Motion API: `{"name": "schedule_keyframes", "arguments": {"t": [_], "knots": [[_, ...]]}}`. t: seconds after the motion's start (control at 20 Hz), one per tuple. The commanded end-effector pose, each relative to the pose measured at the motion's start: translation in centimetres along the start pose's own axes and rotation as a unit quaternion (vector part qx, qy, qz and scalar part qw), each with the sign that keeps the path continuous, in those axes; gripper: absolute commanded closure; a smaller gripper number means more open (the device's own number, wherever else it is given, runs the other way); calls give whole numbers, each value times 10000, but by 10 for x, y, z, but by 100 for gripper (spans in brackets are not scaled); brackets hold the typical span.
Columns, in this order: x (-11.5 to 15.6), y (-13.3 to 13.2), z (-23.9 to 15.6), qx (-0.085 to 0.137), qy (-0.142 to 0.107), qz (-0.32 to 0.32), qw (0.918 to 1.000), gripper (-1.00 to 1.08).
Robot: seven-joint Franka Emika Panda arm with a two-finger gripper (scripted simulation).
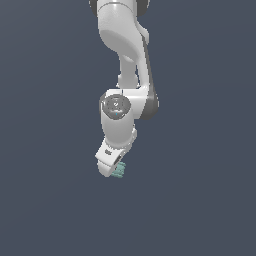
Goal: Pick up the object and move it to a goal position.
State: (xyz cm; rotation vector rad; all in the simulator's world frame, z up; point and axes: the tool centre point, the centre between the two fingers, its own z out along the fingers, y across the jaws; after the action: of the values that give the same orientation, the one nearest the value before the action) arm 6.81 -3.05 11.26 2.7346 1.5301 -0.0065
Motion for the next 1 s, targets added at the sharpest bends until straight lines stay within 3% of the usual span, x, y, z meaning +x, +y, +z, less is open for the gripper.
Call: {"name": "schedule_keyframes", "arguments": {"t": [0.0,0.45,0.95], "knots": [[-1,5,4,5,5,-326,9995,-92],[-5,19,17,16,27,-1211,9926,-92],[-7,24,22,18,41,-1585,9874,-92]]}}
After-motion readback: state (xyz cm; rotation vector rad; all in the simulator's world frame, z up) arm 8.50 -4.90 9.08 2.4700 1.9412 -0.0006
